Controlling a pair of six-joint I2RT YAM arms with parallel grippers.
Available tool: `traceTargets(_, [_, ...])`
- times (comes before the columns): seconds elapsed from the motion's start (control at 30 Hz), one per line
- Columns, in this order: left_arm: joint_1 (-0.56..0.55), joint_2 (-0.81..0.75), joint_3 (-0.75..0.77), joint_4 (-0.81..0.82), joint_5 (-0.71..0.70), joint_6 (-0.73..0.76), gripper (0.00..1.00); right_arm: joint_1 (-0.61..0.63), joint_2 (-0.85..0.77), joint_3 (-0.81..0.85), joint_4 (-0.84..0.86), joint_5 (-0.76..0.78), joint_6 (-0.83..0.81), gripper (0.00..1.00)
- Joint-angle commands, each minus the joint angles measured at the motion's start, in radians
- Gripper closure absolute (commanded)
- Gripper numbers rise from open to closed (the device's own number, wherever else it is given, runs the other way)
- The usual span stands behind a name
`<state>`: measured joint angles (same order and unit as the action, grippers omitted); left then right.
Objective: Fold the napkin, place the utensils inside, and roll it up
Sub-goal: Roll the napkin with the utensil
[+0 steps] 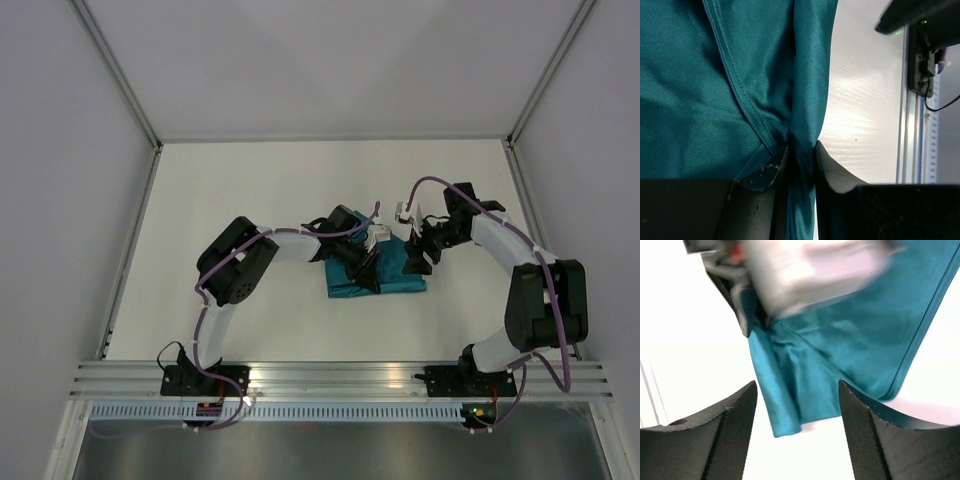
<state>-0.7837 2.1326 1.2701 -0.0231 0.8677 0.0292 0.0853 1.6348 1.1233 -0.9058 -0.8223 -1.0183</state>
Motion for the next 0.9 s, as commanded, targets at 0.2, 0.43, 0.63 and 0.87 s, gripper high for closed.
traceTargets(0.2, [0.029,0.174,0.041,-0.299,-0.033,-0.058,0.98,0.272,-0.446,-0.565,0.715,0.362,0.162,0.22])
traceTargets(0.43, [0.038,0.207,0.071,-0.314,-0.027,-0.08,0.98,0.441,-0.423,-0.631,0.834,0.498,0.184,0.22])
traceTargets(0.63, [0.04,0.208,0.075,-0.319,-0.026,-0.083,0.98,0.51,-0.365,-0.658,0.897,0.572,0.181,0.27])
traceTargets(0.87, [0.046,0.198,0.077,-0.33,-0.022,-0.075,0.97,0.527,-0.337,-0.669,0.874,0.575,0.172,0.54])
